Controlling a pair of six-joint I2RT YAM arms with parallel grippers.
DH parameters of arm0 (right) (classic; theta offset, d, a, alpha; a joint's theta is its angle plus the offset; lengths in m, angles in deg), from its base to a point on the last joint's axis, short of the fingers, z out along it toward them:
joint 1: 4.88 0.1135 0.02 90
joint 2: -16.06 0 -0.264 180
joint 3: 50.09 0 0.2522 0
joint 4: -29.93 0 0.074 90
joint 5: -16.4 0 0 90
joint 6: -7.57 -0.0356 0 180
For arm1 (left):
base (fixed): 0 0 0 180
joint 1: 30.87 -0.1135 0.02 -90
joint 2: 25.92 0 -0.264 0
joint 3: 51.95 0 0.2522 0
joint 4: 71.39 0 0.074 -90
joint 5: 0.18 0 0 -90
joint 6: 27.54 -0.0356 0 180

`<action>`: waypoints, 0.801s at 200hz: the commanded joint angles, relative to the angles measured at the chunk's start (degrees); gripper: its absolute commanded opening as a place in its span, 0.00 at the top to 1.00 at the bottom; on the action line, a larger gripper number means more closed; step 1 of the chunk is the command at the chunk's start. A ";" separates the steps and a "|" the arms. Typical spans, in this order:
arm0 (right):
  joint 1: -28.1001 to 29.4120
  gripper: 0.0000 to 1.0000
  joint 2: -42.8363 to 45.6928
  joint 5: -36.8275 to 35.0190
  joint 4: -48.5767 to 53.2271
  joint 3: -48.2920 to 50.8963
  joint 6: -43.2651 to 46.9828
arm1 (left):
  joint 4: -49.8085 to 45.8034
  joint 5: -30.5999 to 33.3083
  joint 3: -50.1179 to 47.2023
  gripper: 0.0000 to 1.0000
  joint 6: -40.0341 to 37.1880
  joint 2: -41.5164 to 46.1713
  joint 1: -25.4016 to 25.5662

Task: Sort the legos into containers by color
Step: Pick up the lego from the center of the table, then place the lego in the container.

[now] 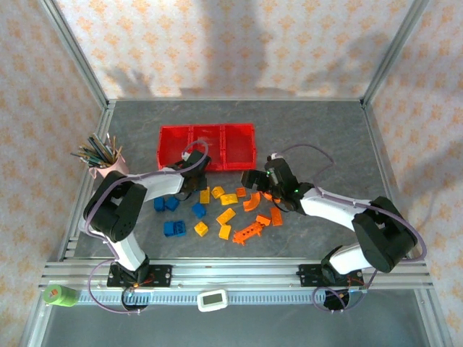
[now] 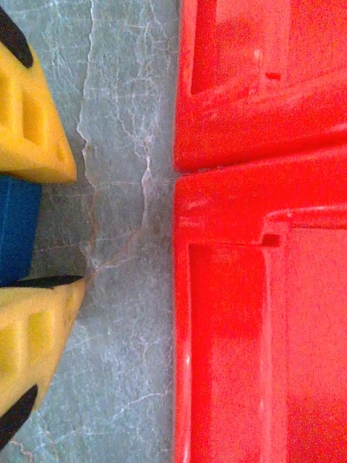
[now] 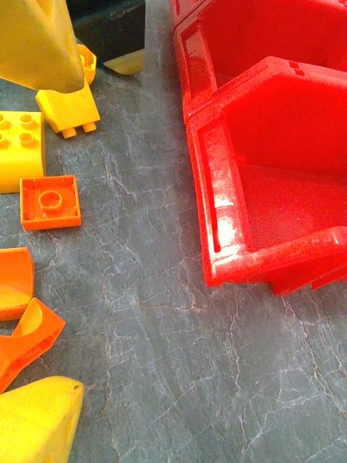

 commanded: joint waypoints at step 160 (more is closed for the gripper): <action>2.76 0.00 -3.81 3.79 -4.85 -9.47 1.85 | -3.00 6.08 17.31 0.68 -2.87 3.49 -13.85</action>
